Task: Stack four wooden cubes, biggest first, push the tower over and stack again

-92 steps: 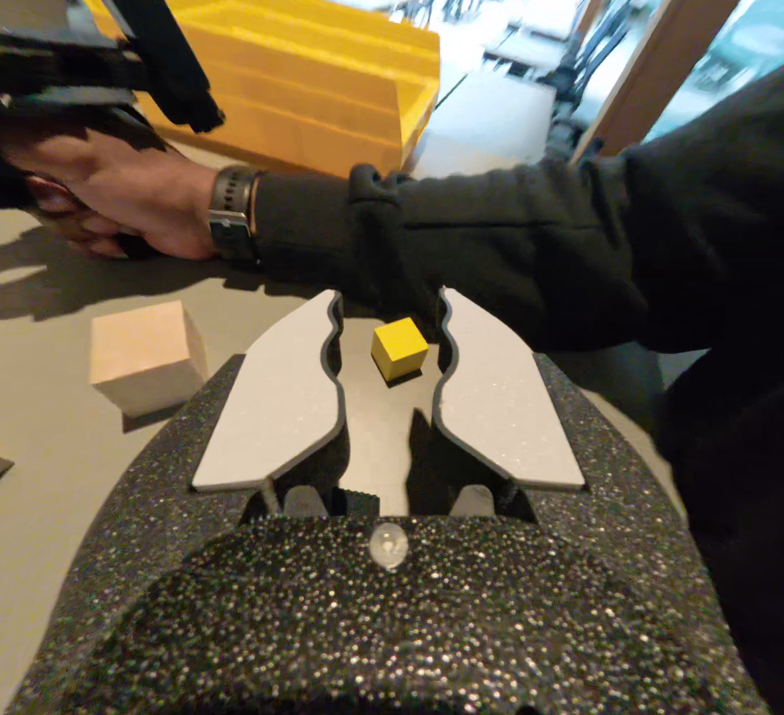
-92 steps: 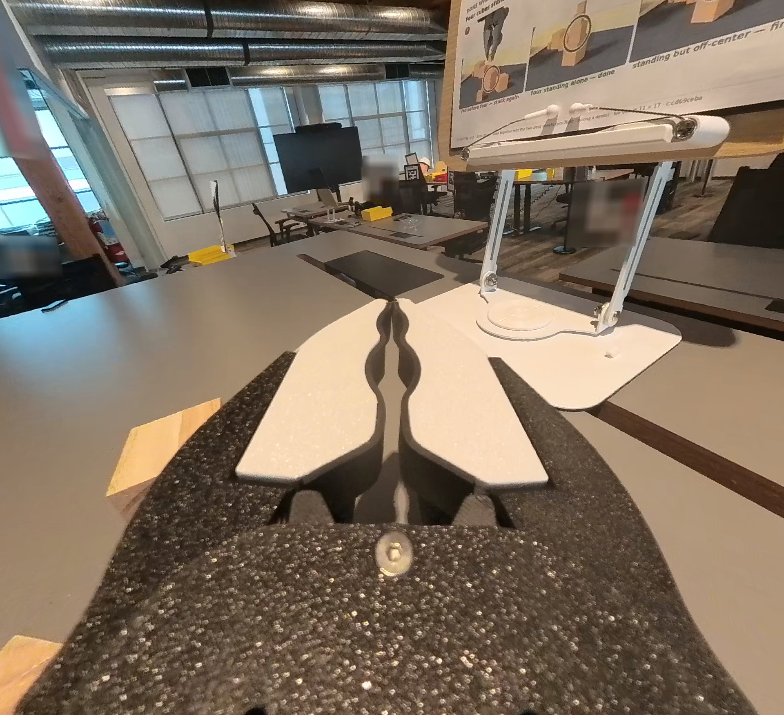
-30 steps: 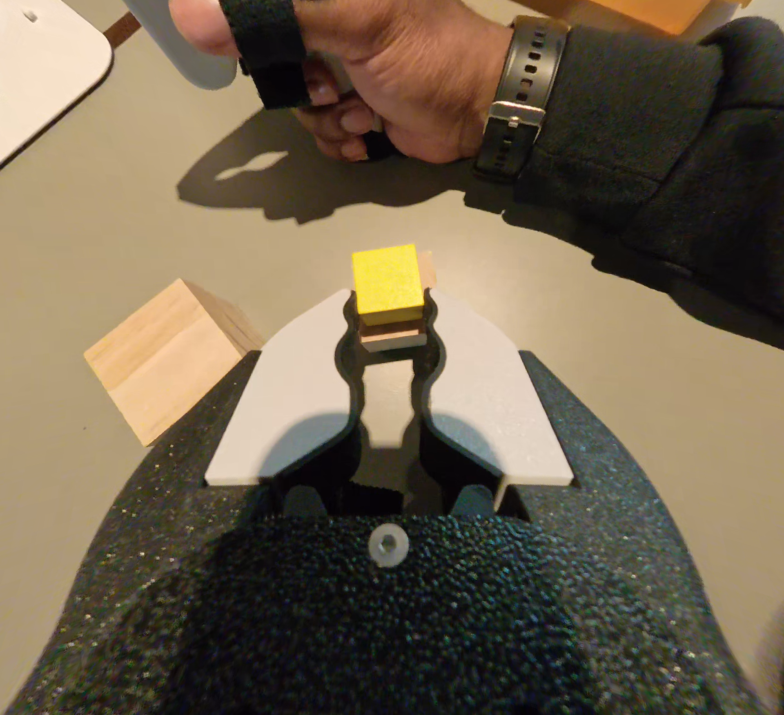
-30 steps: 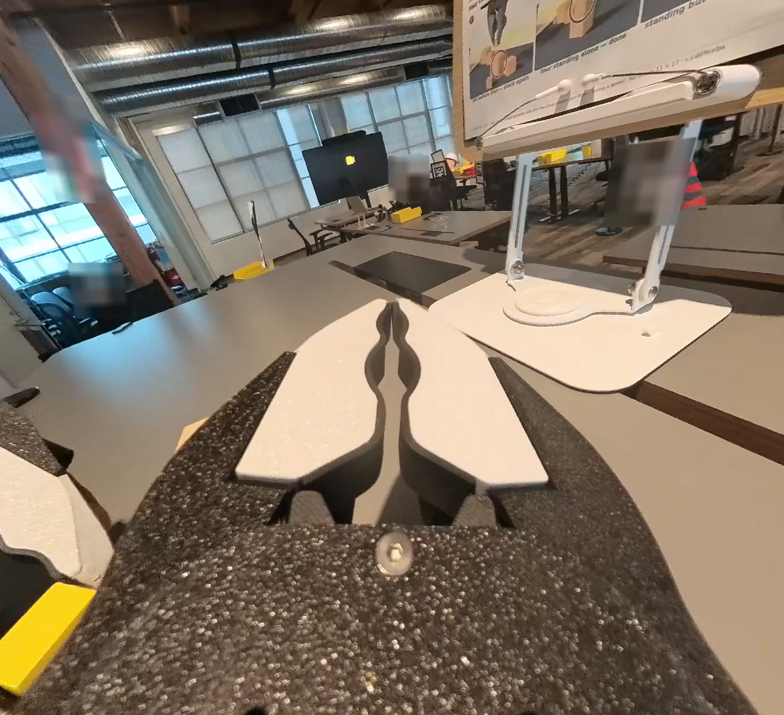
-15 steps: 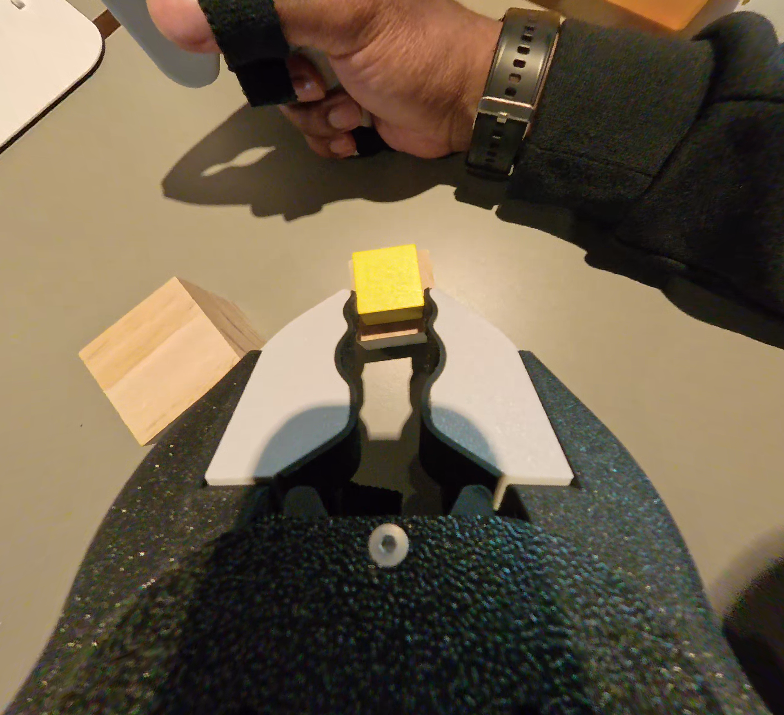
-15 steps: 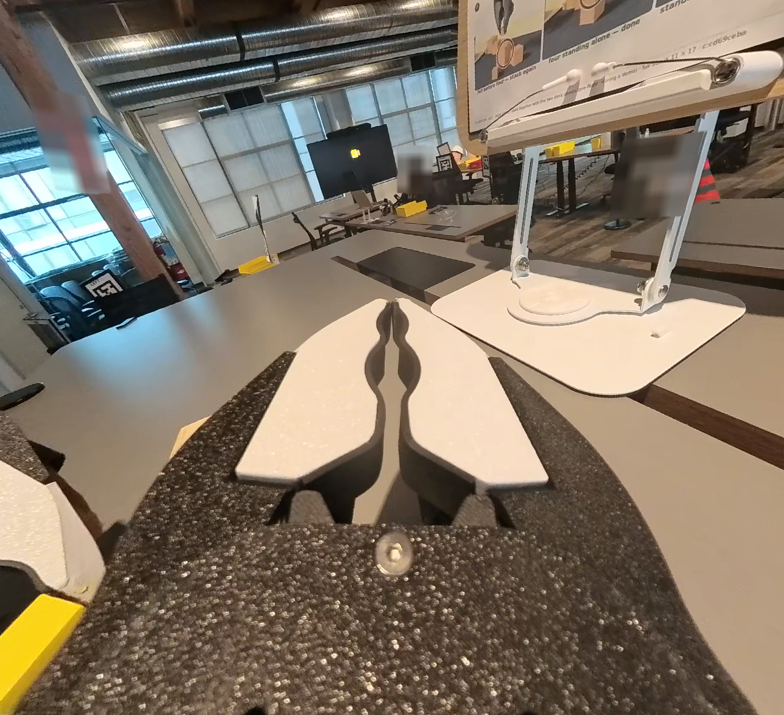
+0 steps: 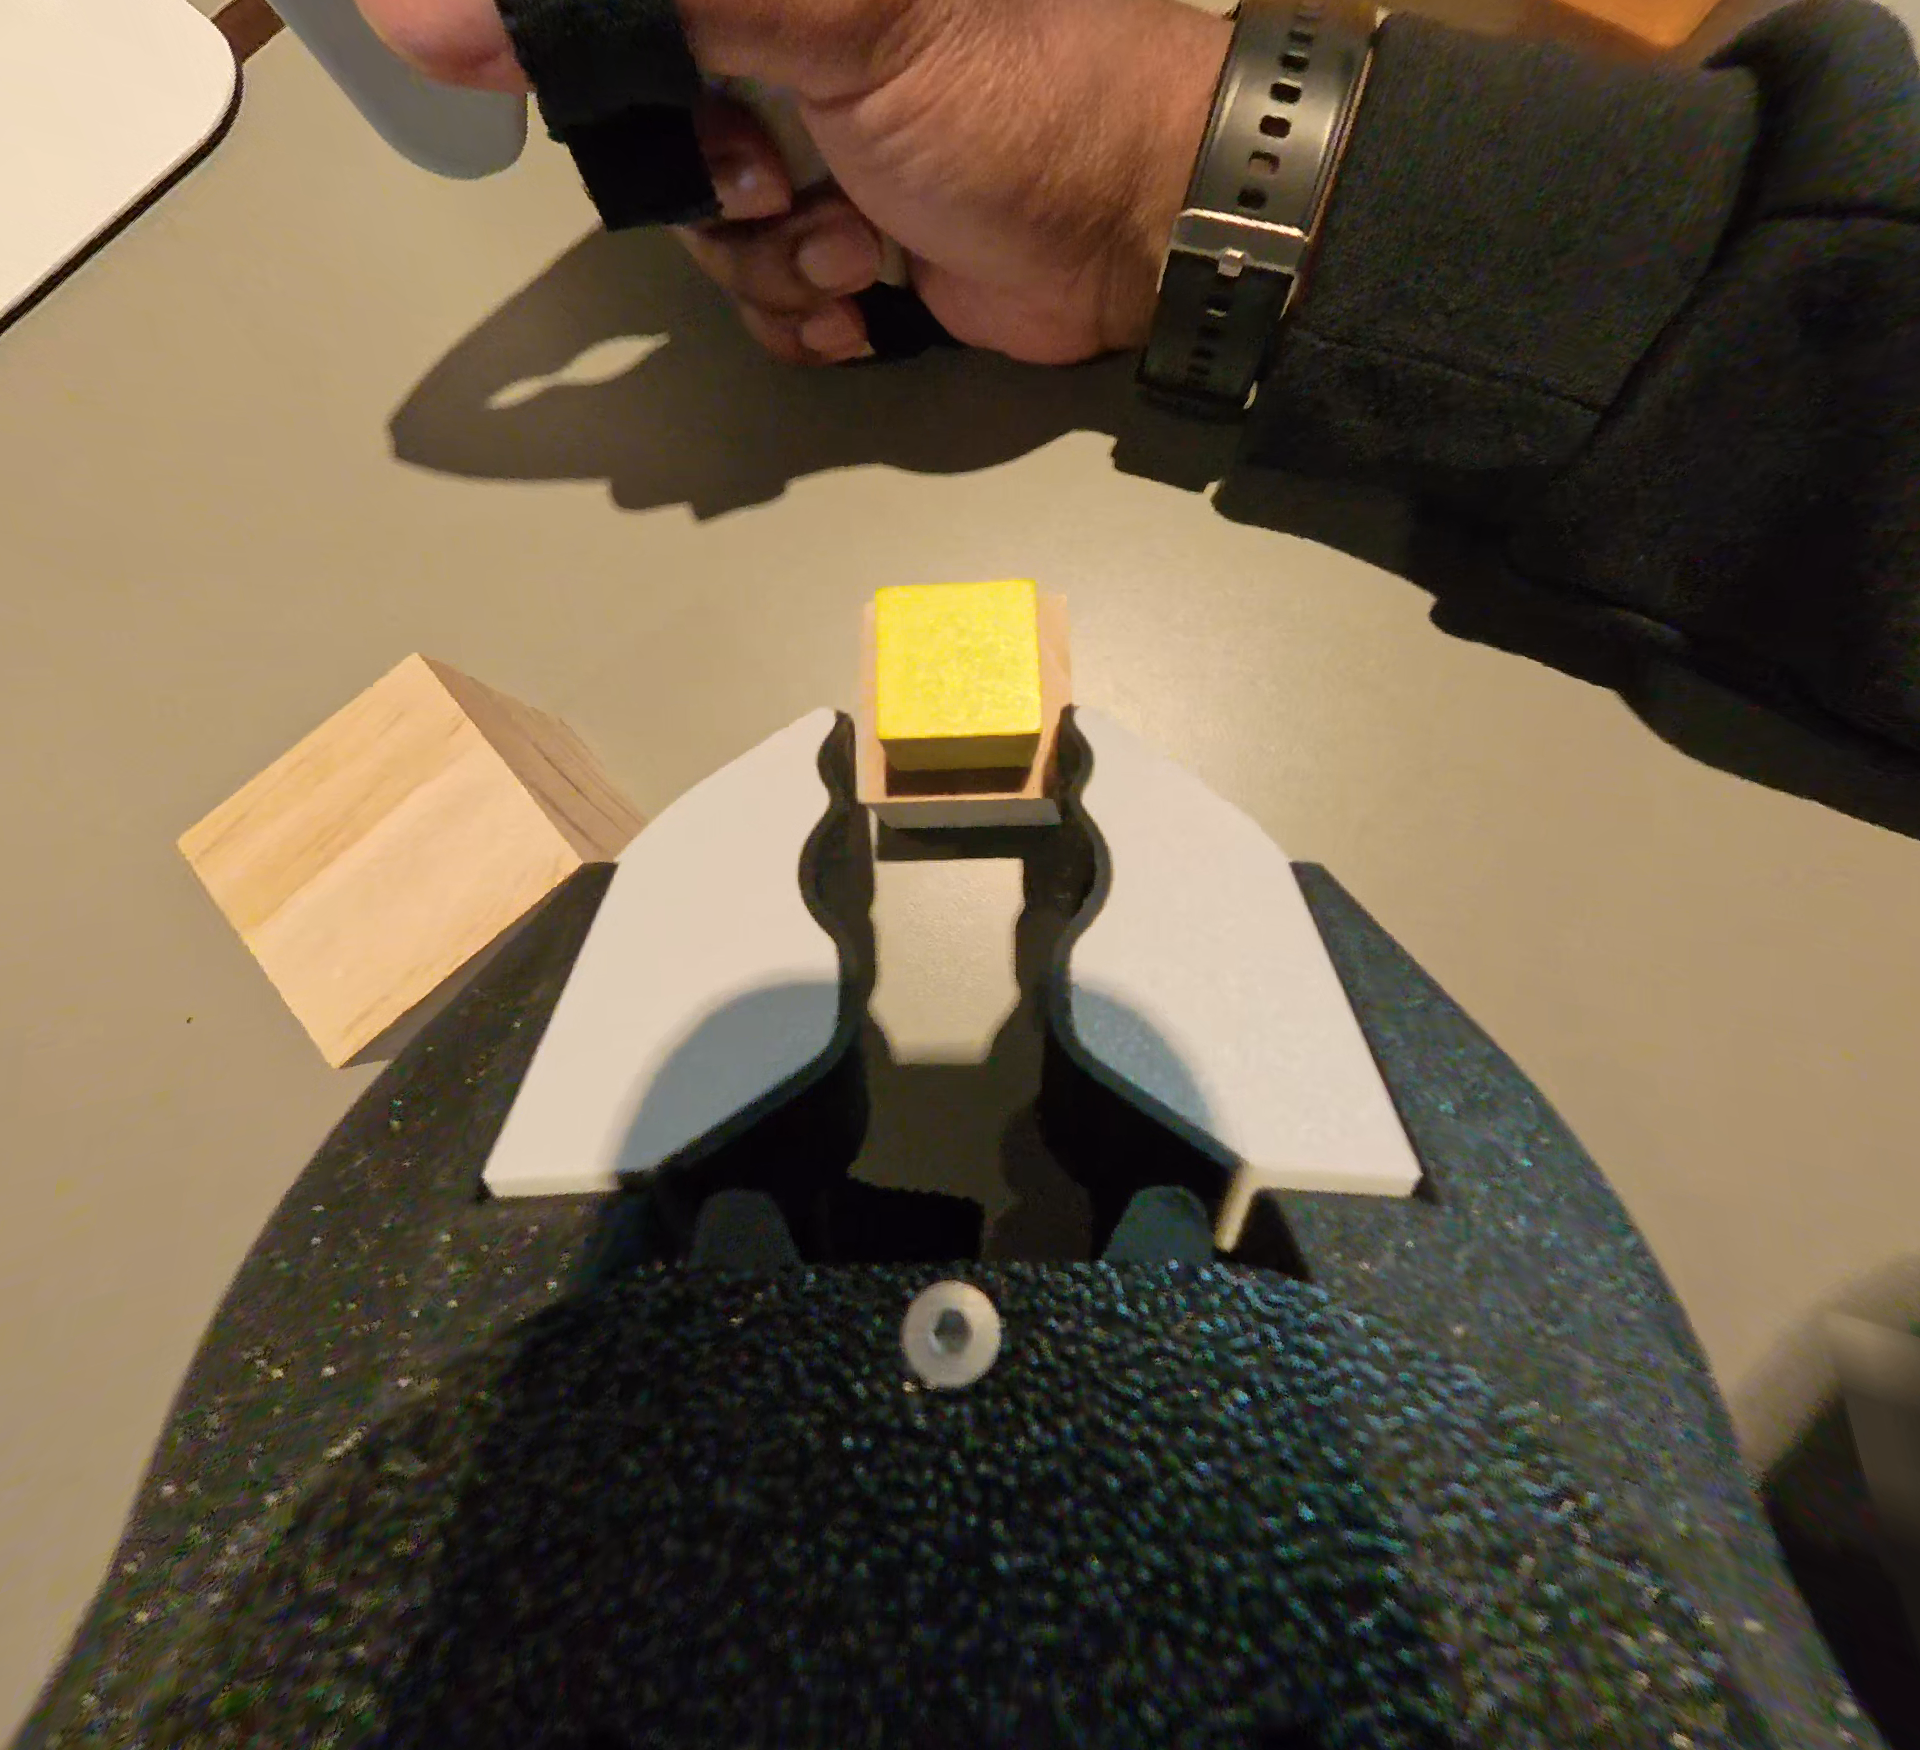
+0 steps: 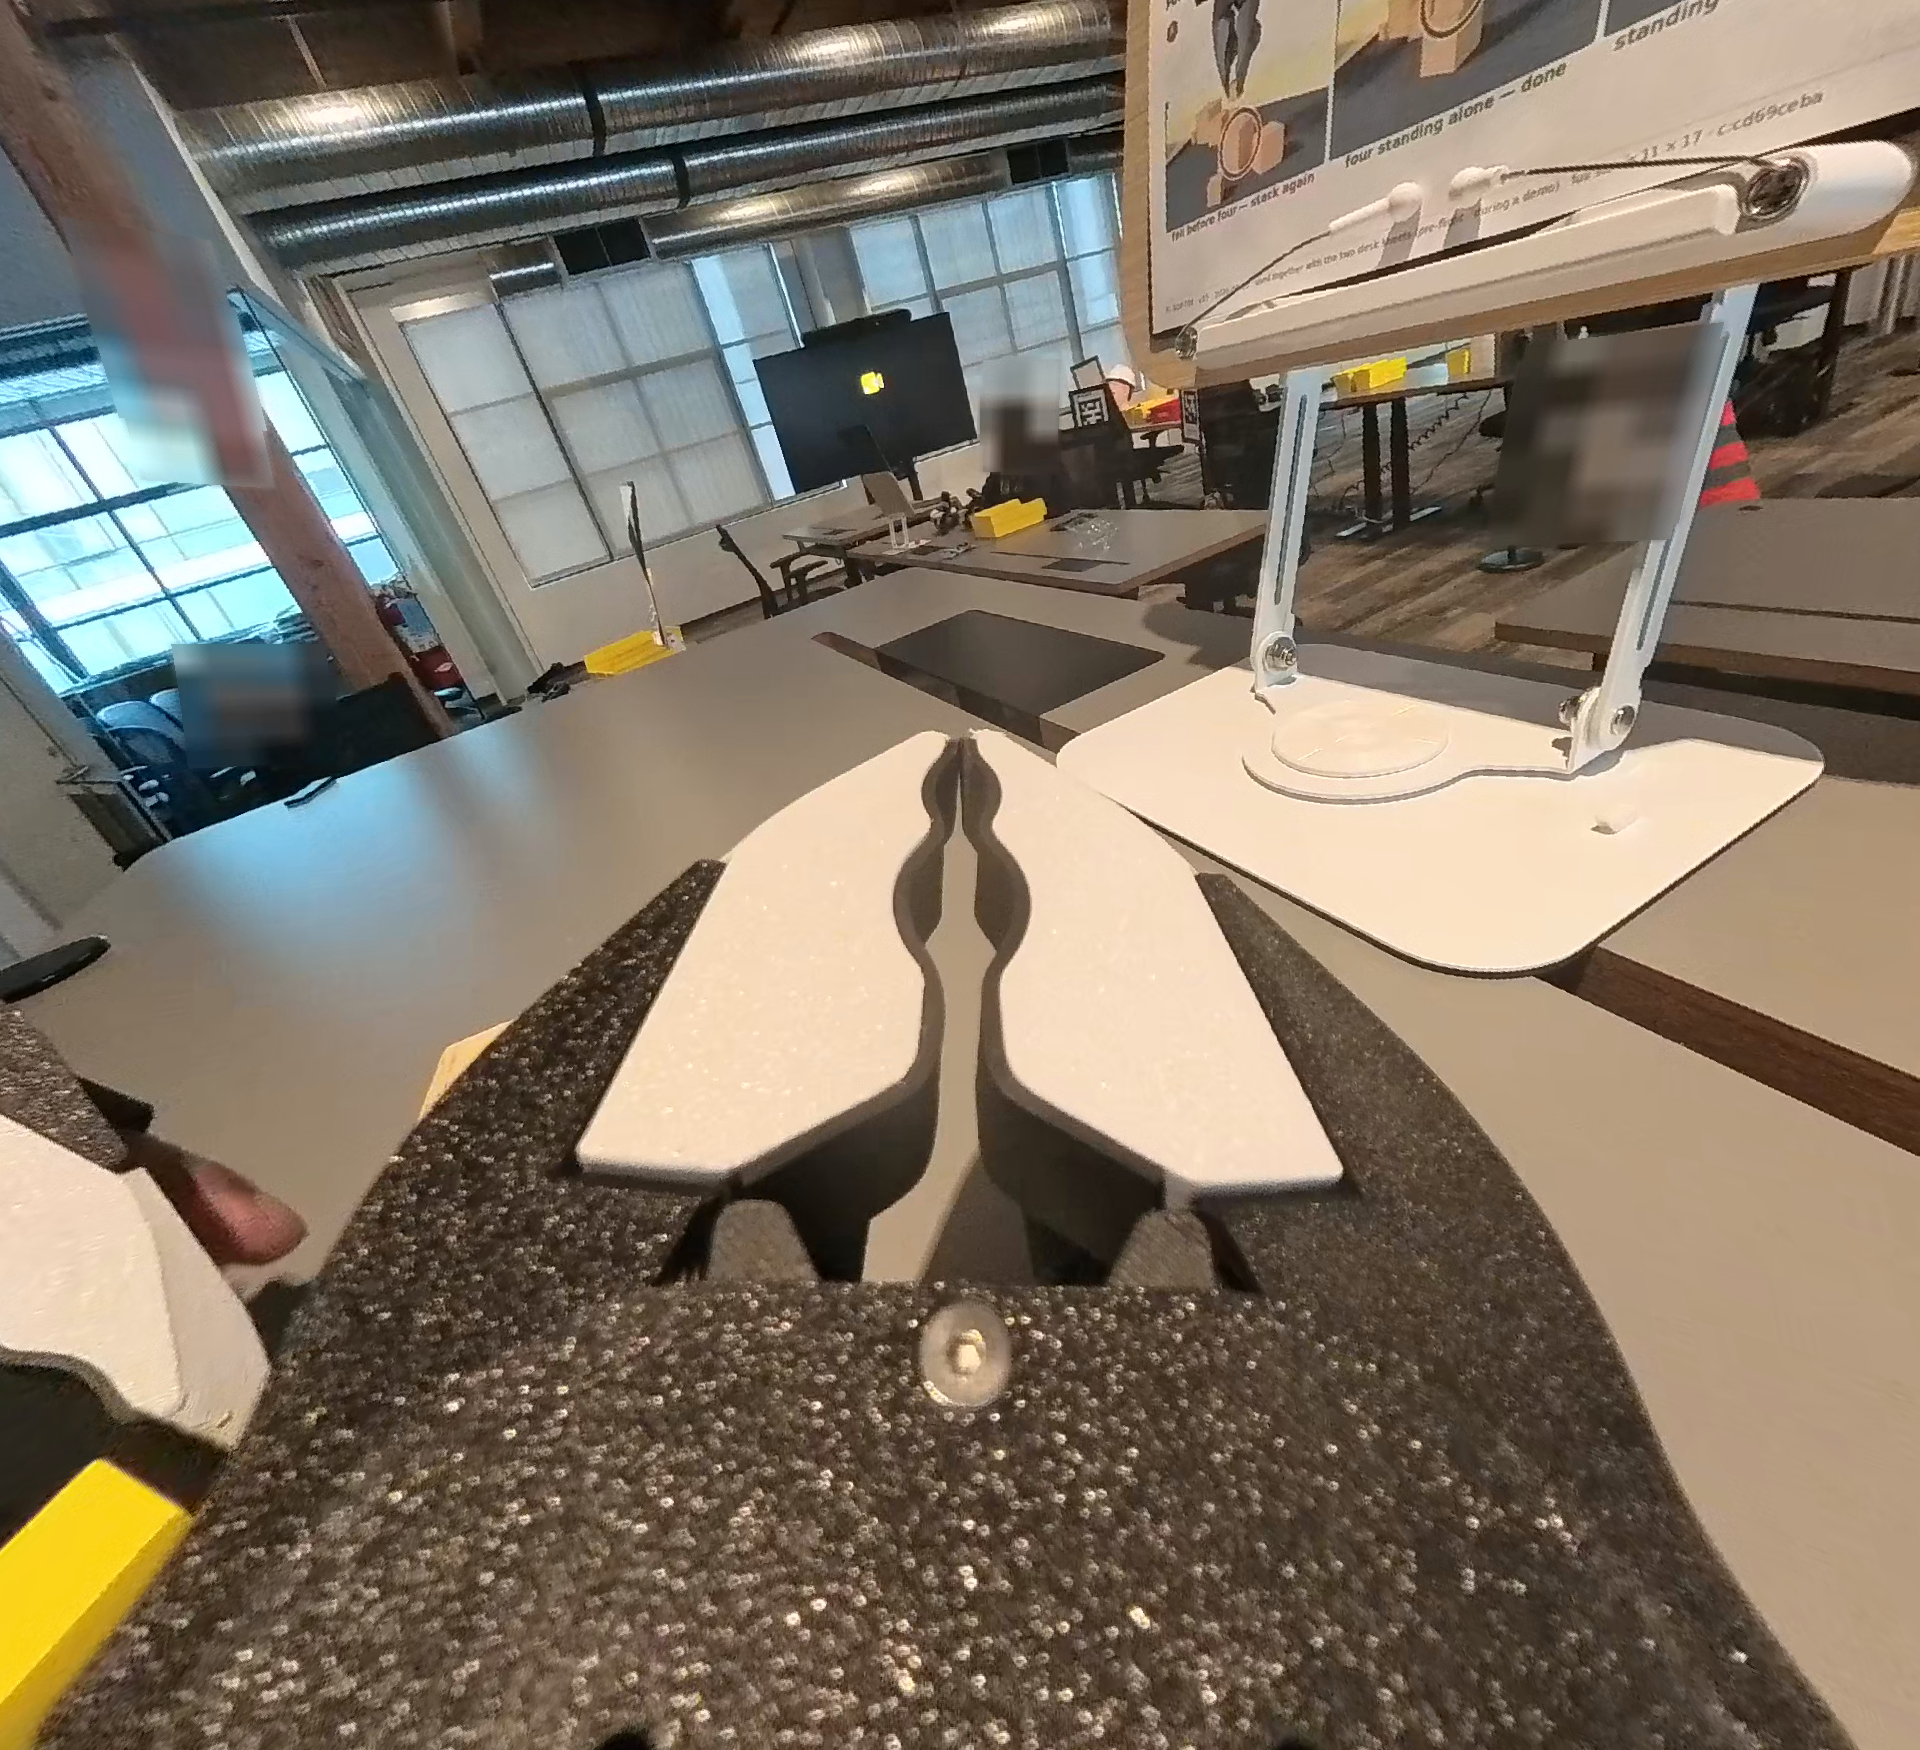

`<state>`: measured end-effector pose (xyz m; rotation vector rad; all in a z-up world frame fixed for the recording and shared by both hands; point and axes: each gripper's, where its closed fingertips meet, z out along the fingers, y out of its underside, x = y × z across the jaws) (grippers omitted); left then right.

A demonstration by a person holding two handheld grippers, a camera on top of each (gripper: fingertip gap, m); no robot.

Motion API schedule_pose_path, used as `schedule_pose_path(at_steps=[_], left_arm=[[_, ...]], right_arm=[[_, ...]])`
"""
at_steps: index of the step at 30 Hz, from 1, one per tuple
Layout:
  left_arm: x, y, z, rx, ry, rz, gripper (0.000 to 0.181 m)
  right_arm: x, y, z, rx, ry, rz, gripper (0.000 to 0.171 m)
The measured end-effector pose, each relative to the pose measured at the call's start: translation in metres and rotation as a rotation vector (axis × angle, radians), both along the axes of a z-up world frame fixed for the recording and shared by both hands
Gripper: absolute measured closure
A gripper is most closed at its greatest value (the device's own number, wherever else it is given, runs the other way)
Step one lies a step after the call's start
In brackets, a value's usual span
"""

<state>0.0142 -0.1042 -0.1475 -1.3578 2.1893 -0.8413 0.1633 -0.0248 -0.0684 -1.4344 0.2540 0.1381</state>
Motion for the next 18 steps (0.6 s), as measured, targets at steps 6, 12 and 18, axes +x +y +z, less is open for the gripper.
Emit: schedule_pose_path(at_steps=[6, 12, 18], left_arm=[[-0.0023, -0.0007, 0.0009, -0.017, -0.021, 0.004, 0.141], [0.0000, -0.0006, 0.0060, -0.025, -0.059, 0.016, 0.146], [0.0027, -0.0044, 0.0060, -0.040, -0.065, 0.002, 0.154]], right_arm=[[-0.0004, 0.0000, 0.0003, 0.001, -0.002, 0.000, 0.171], [-0.0007, 0.0002, 0.0003, 0.001, -0.004, 0.001, 0.171], [-0.0005, 0.0004, 0.0001, 0.000, -0.001, 0.002, 0.171]])
